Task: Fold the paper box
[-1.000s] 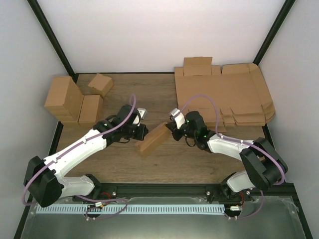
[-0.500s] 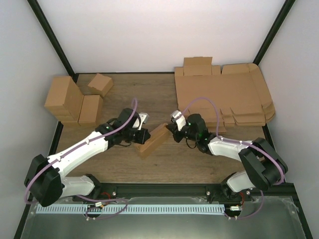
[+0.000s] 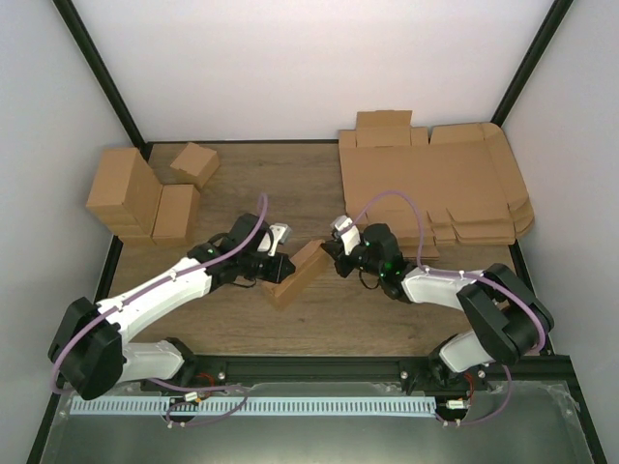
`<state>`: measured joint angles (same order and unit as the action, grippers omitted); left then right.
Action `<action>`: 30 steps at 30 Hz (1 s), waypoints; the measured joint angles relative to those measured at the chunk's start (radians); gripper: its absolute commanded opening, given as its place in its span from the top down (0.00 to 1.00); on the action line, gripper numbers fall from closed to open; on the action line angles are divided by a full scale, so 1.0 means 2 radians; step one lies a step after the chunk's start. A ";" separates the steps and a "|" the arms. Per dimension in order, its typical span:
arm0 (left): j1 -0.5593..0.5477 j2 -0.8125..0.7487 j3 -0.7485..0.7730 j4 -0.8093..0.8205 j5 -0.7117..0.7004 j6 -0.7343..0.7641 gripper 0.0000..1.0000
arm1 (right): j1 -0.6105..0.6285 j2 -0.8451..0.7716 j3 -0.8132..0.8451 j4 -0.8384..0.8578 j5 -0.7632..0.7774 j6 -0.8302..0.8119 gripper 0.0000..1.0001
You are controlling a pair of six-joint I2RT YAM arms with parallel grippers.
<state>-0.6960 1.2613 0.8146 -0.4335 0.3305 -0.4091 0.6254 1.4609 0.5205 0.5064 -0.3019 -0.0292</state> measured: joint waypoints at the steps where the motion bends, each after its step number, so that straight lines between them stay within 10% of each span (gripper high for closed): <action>1: 0.000 0.000 0.000 0.000 0.000 0.000 0.96 | 0.001 0.000 0.000 0.000 0.002 0.000 0.99; 30: 0.007 0.171 0.187 -0.030 0.022 0.061 0.96 | 0.061 -0.014 -0.030 0.026 0.065 0.079 0.90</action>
<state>-0.6811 1.6043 1.1881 -0.4927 0.3737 -0.2874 0.7479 1.4330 0.4610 0.5591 -0.1715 0.1280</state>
